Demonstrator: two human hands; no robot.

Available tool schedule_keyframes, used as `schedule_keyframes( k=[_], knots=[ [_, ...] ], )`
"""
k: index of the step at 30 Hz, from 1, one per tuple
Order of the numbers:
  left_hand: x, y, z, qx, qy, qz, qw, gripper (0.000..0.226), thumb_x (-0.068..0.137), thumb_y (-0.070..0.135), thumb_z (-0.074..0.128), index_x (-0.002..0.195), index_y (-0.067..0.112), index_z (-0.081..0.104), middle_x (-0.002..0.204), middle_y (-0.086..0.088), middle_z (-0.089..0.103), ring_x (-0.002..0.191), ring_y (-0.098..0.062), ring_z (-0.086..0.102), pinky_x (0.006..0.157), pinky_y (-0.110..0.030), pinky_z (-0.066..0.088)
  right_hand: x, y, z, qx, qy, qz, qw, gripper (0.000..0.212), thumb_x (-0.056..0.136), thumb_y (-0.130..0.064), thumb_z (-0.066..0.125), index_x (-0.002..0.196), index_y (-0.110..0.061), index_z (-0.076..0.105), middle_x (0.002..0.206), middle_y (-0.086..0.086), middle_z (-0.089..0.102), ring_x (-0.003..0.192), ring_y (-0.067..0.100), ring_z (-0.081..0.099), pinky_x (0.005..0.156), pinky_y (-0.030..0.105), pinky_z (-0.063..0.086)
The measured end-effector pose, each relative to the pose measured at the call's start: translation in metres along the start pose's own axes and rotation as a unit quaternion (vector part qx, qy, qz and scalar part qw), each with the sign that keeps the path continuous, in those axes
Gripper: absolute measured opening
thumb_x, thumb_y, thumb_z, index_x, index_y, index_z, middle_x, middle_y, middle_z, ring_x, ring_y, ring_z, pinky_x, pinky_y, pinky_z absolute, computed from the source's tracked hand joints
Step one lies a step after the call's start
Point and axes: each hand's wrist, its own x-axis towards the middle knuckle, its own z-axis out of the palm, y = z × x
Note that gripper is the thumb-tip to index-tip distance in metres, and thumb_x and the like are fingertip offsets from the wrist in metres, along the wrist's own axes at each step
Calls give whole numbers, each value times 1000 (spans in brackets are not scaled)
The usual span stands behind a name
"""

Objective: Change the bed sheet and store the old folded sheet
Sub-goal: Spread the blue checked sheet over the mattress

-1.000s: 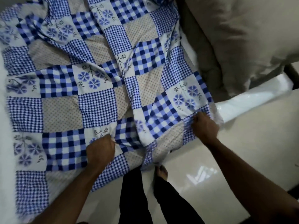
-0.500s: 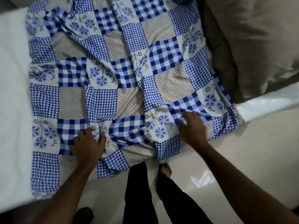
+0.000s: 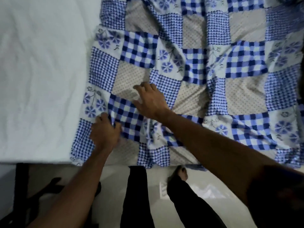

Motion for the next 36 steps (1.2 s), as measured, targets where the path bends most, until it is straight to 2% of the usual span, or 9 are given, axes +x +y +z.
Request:
schedule_keyframes(
  k=[3, 6, 9, 12, 19, 25, 28, 32, 36],
  knots=[
    [23, -20, -2, -44, -26, 62, 997, 42, 96, 24, 57, 133, 7, 48, 99, -19, 66, 79, -37, 63, 66, -43, 48, 48, -29, 16, -22, -34, 101, 994, 72, 92, -56, 57, 149, -19, 33, 148, 10, 38, 135, 35, 36, 96, 51, 46],
    [41, -48, -11, -89, -24, 83, 992, 37, 93, 27, 53, 126, 11, 54, 99, -15, 68, 86, -37, 65, 68, -42, 49, 77, -44, 32, -50, -40, 171, 983, 53, 96, -42, 57, 137, -13, 41, 140, 13, 39, 127, 37, 41, 89, 53, 47],
    [56, -86, -24, -96, -7, 76, 992, 30, 93, 25, 54, 122, 17, 57, 101, -12, 69, 90, -36, 66, 71, -41, 49, 96, -69, 53, -68, -34, 130, 989, 32, 99, -20, 51, 128, -9, 47, 132, 15, 43, 121, 37, 43, 84, 53, 51],
    [67, -129, -37, -121, -1, 40, 992, 32, 92, 18, 54, 124, 19, 58, 108, -12, 69, 97, -37, 65, 82, -44, 50, 116, -111, 80, -80, -34, 102, 991, 30, 96, -14, 52, 125, -8, 49, 132, 14, 44, 122, 35, 42, 86, 53, 51],
    [79, -248, -61, -103, 13, -36, 994, 43, 92, 19, 57, 135, 24, 55, 127, -10, 64, 106, -39, 64, 89, -44, 49, 156, -233, 143, -15, -47, 85, 995, 38, 101, -29, 45, 129, -5, 53, 133, 17, 48, 126, 35, 41, 95, 50, 45],
    [106, -363, -91, -59, 55, -142, 987, 39, 87, 16, 56, 124, 27, 60, 114, -16, 67, 101, -43, 64, 83, -46, 49, 169, -312, 188, 59, -108, -169, 978, 43, 83, -32, 49, 97, 2, 73, 105, 28, 60, 93, 47, 60, 80, 50, 54],
    [108, -388, -96, -55, 56, -151, 985, 34, 83, 15, 61, 117, 18, 62, 110, -19, 65, 100, -44, 62, 81, -49, 50, 182, -329, 179, 128, -177, -109, 970, 34, 86, -29, 57, 109, -8, 72, 116, 19, 59, 100, 36, 61, 84, 41, 53],
    [114, -365, -89, 9, 165, -46, 985, 36, 72, 24, 59, 105, 7, 59, 97, -20, 59, 88, -42, 55, 61, -46, 46, 212, -297, 135, 119, -48, -25, 991, 29, 94, -29, 47, 113, -18, 66, 119, 11, 59, 97, 31, 61, 76, 39, 53],
    [149, -305, -91, 14, 234, 64, 970, 25, 79, 25, 55, 97, 8, 60, 90, -18, 57, 83, -38, 54, 61, -46, 44, 254, -221, 87, 81, 39, 70, 994, 35, 97, -25, 54, 132, -18, 54, 135, 12, 47, 105, 34, 59, 81, 43, 52]
  ],
)
